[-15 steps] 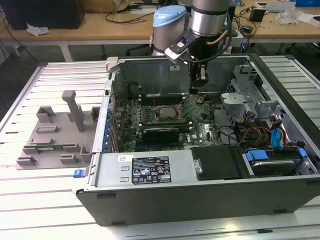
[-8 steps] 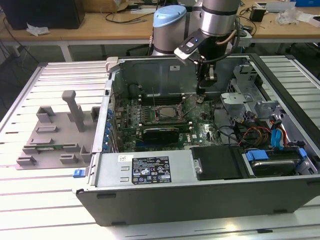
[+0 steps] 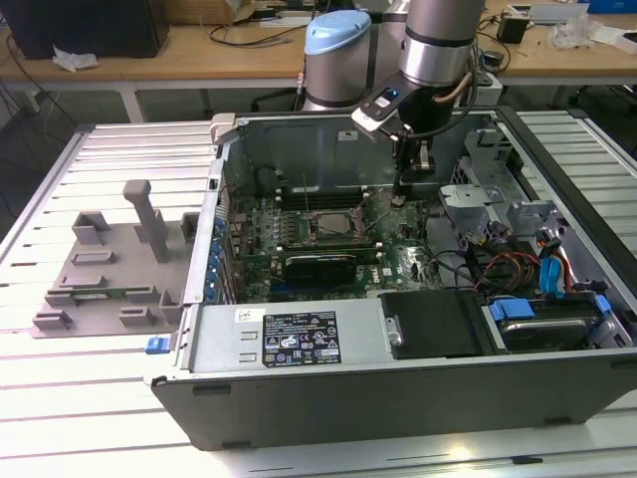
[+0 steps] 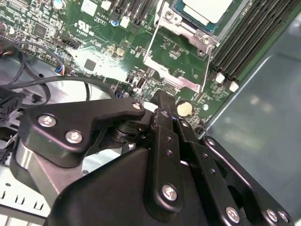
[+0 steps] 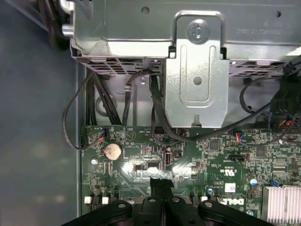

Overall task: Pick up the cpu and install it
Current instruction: 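Close the cpu cover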

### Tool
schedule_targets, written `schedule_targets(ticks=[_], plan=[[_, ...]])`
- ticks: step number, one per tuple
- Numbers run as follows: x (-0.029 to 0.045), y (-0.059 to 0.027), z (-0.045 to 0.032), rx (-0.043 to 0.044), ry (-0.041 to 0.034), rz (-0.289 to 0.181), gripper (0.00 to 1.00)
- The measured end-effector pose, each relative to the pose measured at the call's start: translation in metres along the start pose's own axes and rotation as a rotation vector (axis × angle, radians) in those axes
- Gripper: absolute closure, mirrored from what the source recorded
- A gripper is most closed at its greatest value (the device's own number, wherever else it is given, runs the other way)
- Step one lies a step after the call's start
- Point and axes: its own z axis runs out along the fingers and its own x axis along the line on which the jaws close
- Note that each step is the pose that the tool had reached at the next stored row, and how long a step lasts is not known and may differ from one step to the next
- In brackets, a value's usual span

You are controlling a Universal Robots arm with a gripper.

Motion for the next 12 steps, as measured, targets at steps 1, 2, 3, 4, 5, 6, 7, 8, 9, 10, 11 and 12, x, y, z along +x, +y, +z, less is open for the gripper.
schedule_targets(ticks=[1, 2, 3, 4, 5, 6, 7, 8, 9, 10, 11, 12], plan=[[0.0, 0.0002, 0.0031, -0.0001, -0.0001, -0.002, 0.89], [0.0, 0.0004, 0.0064, -0.0006, -0.0003, -0.006, 0.89], [0.0, 0.0005, 0.0093, -0.0027, -0.0005, -0.01, 0.89], [0.0001, 0.0005, 0.0109, -0.0059, -0.0006, -0.013, 0.89], [0.0001, 0.0006, 0.0126, -0.0118, -0.0009, -0.018, 0.89], [0.0003, 0.0006, 0.0136, -0.0152, -0.0012, -0.02, 0.89], [0.0003, 0.0006, 0.0137, -0.0152, -0.0013, -0.021, 0.89], [0.0003, 0.0006, 0.0137, -0.0152, -0.0012, -0.021, 0.89], [0.0003, 0.0006, 0.0138, -0.0153, -0.0011, -0.02, 0.89], [0.0003, 0.0006, 0.0138, -0.0152, -0.0011, -0.02, 0.89], [0.0003, 0.0005, 0.0139, -0.0153, -0.001, -0.02, 0.89], [0.0004, 0.0002, 0.0141, -0.0154, -0.0007, -0.02, 0.89]])
